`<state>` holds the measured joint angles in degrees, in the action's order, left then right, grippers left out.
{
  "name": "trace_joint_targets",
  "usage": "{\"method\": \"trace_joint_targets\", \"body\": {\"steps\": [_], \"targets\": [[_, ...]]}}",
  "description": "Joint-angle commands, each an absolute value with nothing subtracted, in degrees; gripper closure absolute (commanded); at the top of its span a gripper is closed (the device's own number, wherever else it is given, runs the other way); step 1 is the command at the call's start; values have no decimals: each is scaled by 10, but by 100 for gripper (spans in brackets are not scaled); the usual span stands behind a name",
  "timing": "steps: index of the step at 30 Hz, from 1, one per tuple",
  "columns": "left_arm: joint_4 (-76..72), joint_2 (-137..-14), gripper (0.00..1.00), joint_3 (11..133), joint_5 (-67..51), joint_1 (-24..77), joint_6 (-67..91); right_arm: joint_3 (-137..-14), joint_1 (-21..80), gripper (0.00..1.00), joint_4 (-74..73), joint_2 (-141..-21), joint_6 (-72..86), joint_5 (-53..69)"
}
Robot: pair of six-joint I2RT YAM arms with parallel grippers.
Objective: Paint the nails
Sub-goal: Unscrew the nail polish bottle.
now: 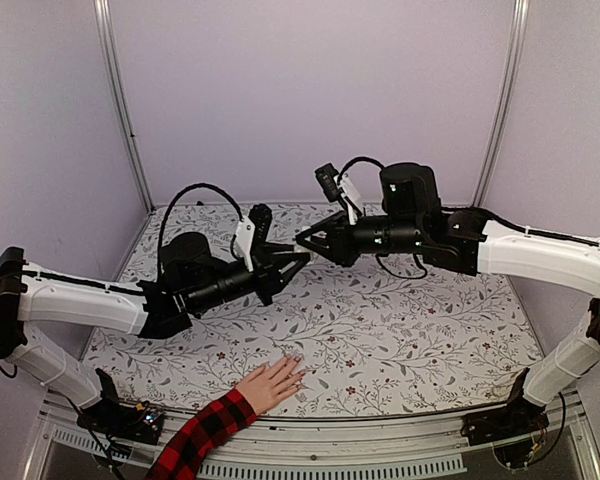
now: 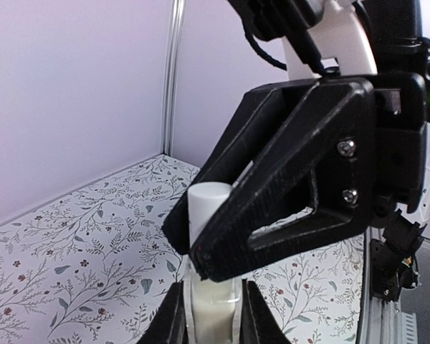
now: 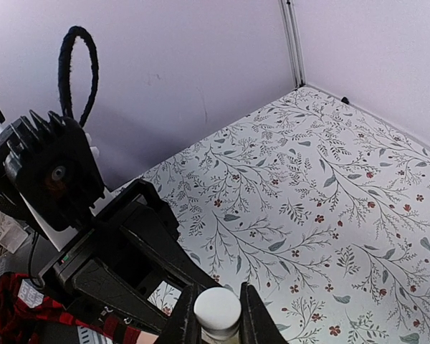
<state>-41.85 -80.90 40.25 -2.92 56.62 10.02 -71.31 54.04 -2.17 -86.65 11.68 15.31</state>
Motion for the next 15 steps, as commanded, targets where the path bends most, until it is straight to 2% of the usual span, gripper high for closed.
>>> {"method": "trace_joint_targets", "body": {"steps": [1, 15], "targets": [[-434, -805, 100, 412, -107, 575, 68, -716, 542, 100, 14, -857, 117, 211], [-495, -786, 100, 401, -313, 572, 77, -687, 542, 100, 55, -826, 59, 344]]}}
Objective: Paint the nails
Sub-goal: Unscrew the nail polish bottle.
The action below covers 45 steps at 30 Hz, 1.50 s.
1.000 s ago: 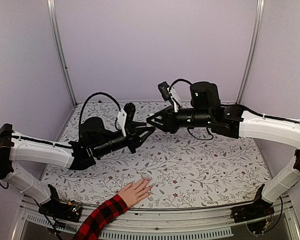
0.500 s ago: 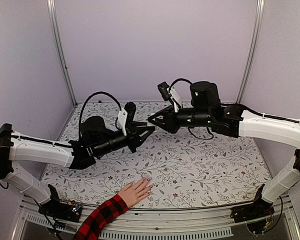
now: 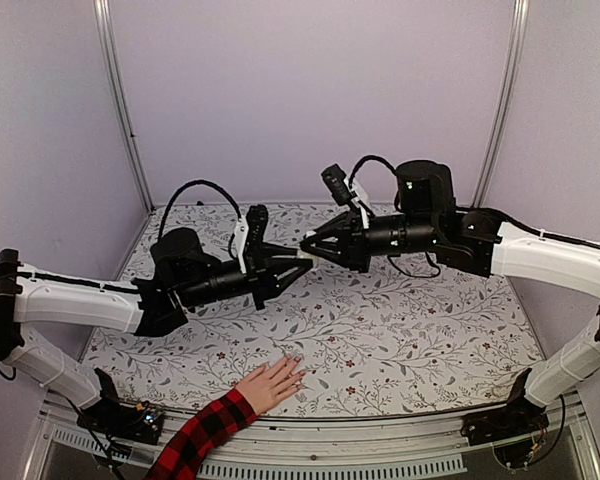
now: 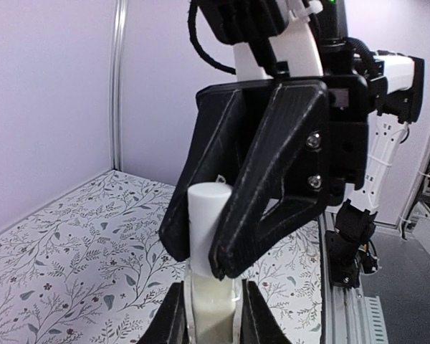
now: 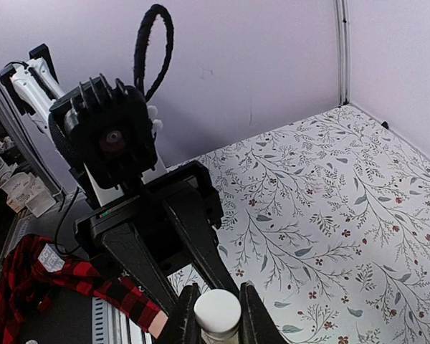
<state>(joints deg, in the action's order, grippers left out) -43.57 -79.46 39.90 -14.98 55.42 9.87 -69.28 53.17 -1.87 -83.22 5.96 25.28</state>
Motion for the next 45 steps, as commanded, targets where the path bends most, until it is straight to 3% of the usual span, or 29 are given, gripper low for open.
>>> {"method": "trace_joint_targets", "body": {"steps": [1, 15, 25, 26, 30, 36, 40, 45], "targets": [[-498, -786, 100, 401, -324, 572, 78, -685, 542, 100, 57, -824, 56, 354], [-547, -792, 100, 423, -496, 571, 122, -670, 542, 100, 92, -808, 9, 504], [-553, -784, 100, 422, -521, 572, 133, -663, 542, 100, 104, -801, 6, 538], [-548, -781, 100, 421, -509, 572, 128, -664, 542, 97, 104, -801, 7, 524], [-524, -762, 100, 407, -431, 570, 98, -664, 533, 65, 101, -799, 28, 484], [-491, -732, 100, 391, -295, 569, 77, -653, 519, 45, 96, -778, 57, 402], [-448, -728, 100, 402, -214, 571, 71, -663, 517, 40, 70, -769, 79, 308], [-400, -740, 100, 423, -137, 574, 68, -685, 517, 41, 42, -780, 107, 235]]}}
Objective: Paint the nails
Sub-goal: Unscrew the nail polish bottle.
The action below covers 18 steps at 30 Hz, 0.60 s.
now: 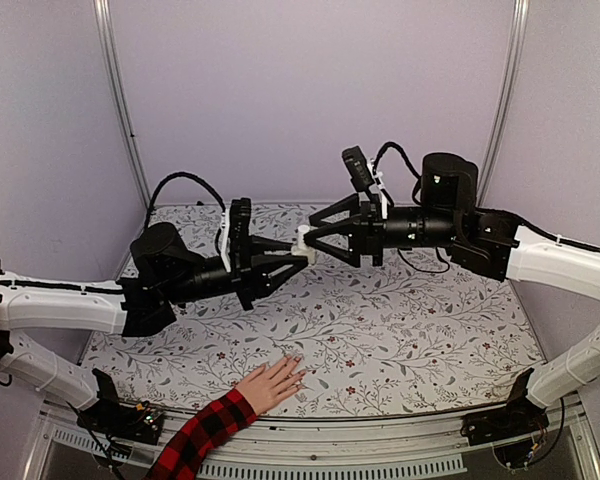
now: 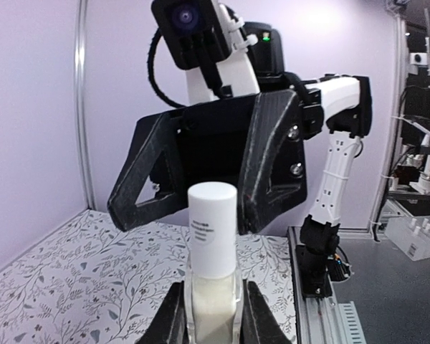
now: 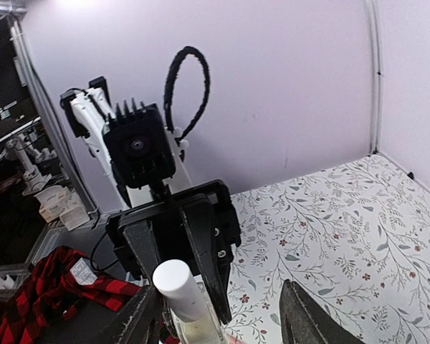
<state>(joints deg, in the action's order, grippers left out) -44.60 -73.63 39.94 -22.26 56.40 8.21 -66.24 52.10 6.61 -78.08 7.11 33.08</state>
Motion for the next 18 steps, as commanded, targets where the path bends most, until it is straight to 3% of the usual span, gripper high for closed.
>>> {"method": "trace_joint_targets", "body": {"steps": [1, 13, 18], "targets": [[-394, -742, 100, 425, -124, 574, 68, -686, 517, 42, 41, -781, 115, 222], [-338, -774, 100, 470, -24, 586, 58, -727, 517, 58, 4, -840, 167, 190], [-332, -776, 100, 474, -6, 587, 57, -730, 517, 74, 5, -850, 176, 190]]}}
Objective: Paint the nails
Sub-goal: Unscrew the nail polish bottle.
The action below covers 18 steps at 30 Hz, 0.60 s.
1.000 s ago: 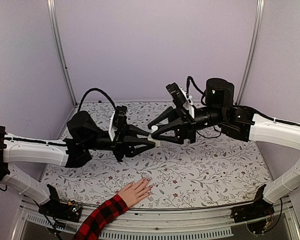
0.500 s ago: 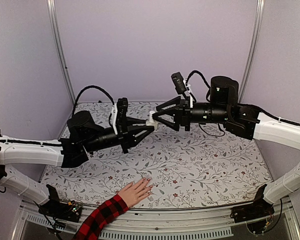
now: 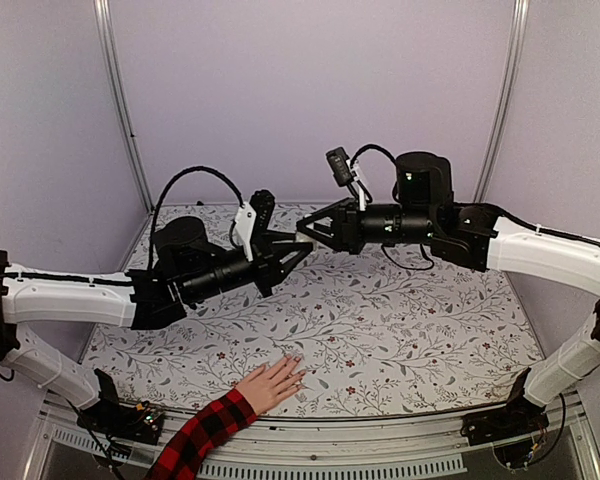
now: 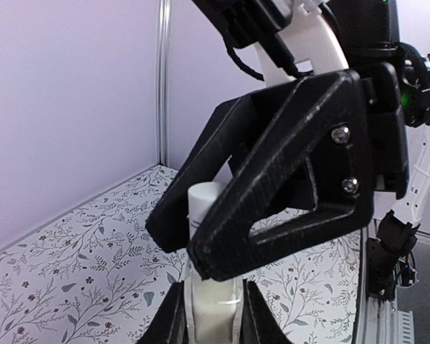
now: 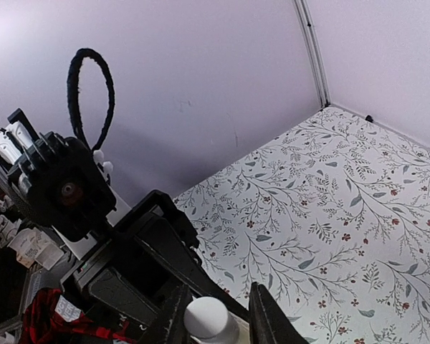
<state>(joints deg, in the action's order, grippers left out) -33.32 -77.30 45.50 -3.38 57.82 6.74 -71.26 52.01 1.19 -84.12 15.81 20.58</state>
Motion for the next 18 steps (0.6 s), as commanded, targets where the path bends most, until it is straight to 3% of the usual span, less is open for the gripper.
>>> {"method": "trace_joint_targets", "body": {"steps": [1, 7, 11, 18], "targets": [[-330, -778, 100, 474, -5, 588, 56, -730, 517, 79, 7, -850, 176, 193], [-320, -785, 100, 475, -2, 587, 56, -729, 517, 100, 16, -849, 168, 213], [-338, -783, 100, 464, -35, 582, 63, -722, 517, 100, 27, -847, 156, 237], [-415, -778, 100, 434, -234, 561, 94, -706, 517, 100, 59, -827, 116, 320]]}}
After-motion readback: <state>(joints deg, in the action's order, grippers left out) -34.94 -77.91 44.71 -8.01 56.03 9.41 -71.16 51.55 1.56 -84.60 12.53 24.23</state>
